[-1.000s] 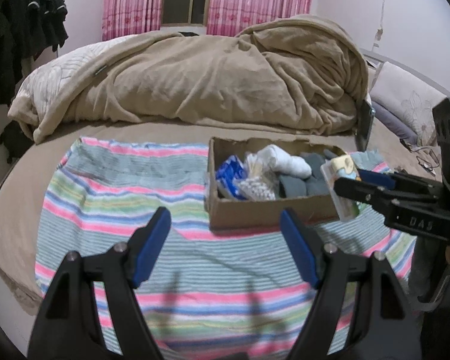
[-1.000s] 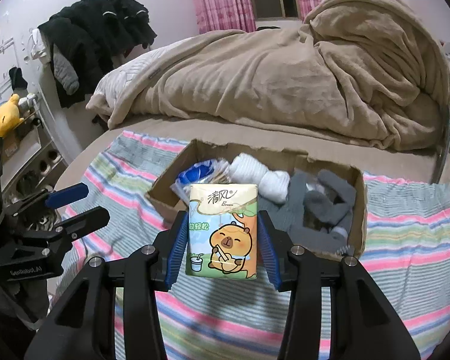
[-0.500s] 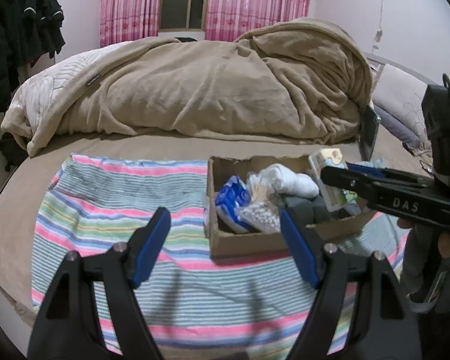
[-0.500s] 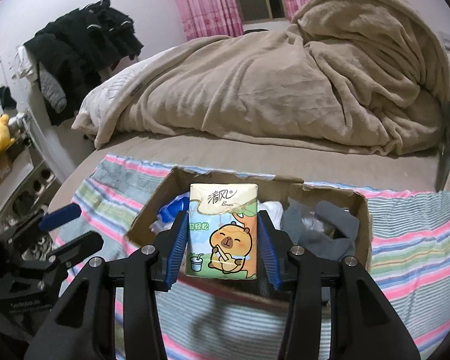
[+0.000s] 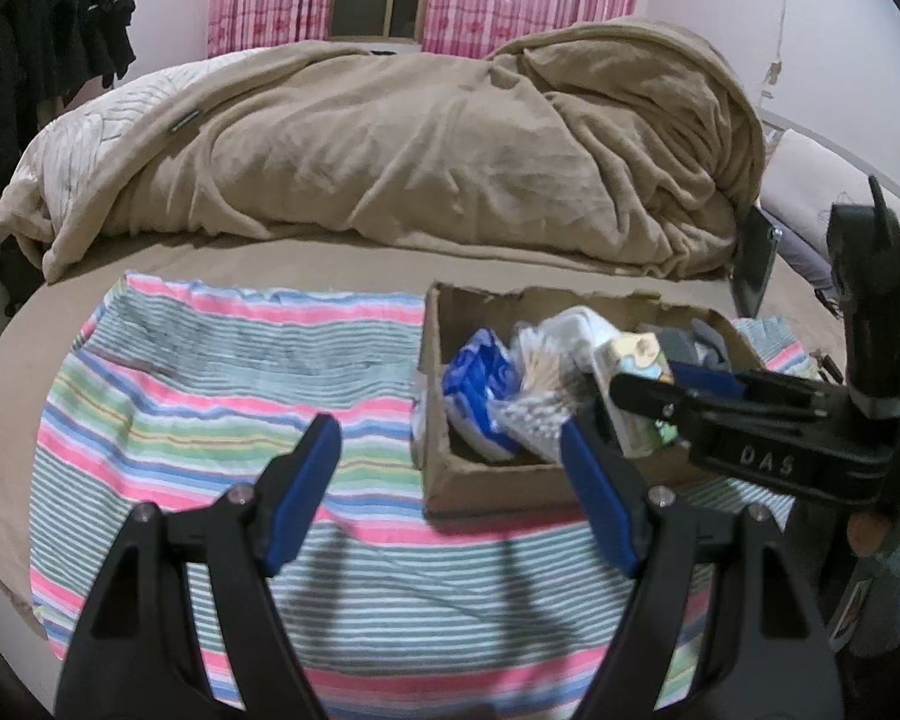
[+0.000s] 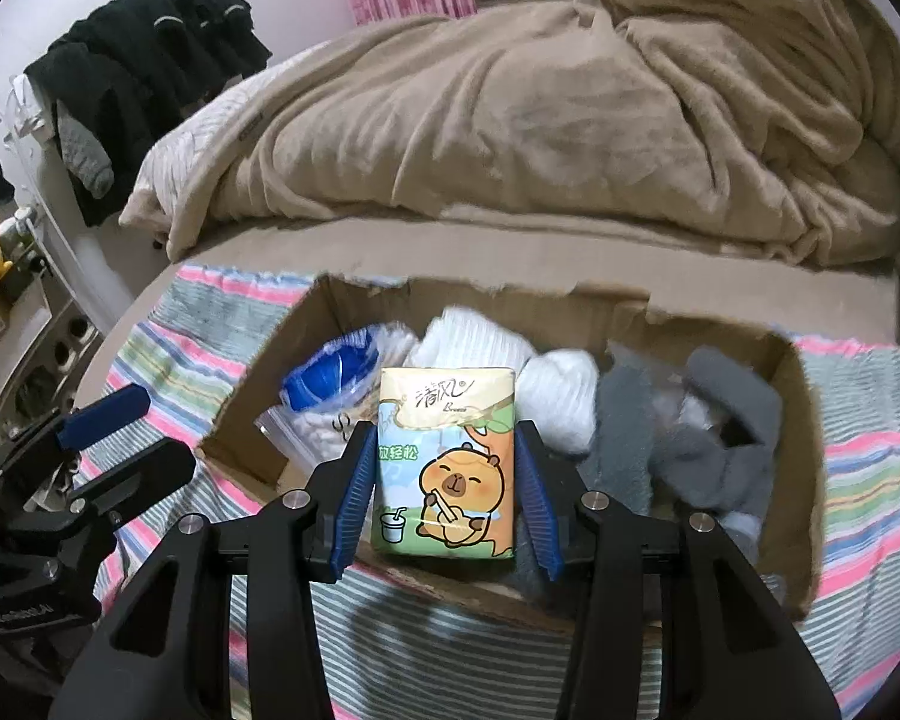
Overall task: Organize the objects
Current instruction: 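Carry the tissue pack with the right tool over the box, then open the right tool to drop the tissue pack into the box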
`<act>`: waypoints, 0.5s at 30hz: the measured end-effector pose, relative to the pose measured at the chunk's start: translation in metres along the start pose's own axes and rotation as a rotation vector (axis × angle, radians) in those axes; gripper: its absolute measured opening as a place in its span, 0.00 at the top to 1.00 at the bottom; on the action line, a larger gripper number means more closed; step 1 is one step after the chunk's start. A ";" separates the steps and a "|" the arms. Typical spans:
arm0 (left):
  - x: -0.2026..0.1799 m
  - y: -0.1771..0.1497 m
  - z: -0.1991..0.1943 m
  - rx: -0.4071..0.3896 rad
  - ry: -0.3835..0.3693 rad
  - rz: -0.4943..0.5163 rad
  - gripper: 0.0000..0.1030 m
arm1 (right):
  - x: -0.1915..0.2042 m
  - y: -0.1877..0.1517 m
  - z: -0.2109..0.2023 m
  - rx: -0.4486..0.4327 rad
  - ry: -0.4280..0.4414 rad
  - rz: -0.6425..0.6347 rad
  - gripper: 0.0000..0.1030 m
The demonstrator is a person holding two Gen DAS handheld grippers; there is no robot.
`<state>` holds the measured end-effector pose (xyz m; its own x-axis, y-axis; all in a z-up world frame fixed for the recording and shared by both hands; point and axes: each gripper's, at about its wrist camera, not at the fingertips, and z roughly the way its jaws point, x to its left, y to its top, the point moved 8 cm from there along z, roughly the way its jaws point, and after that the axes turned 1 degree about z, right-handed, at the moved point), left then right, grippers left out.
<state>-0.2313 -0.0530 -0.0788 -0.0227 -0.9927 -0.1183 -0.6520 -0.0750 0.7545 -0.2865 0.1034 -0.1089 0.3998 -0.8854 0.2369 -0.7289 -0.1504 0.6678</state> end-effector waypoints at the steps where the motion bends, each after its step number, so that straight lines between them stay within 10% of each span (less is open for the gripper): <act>1: 0.000 -0.001 0.001 0.002 -0.001 -0.003 0.25 | 0.001 -0.003 0.003 0.009 0.002 0.000 0.54; 15: 0.003 -0.009 0.001 0.018 0.002 -0.009 0.25 | 0.001 -0.011 0.011 0.021 0.001 0.008 0.51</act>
<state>-0.2263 -0.0558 -0.0862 -0.0151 -0.9922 -0.1235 -0.6656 -0.0822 0.7417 -0.2843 0.0997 -0.1236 0.3940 -0.8864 0.2430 -0.7439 -0.1523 0.6507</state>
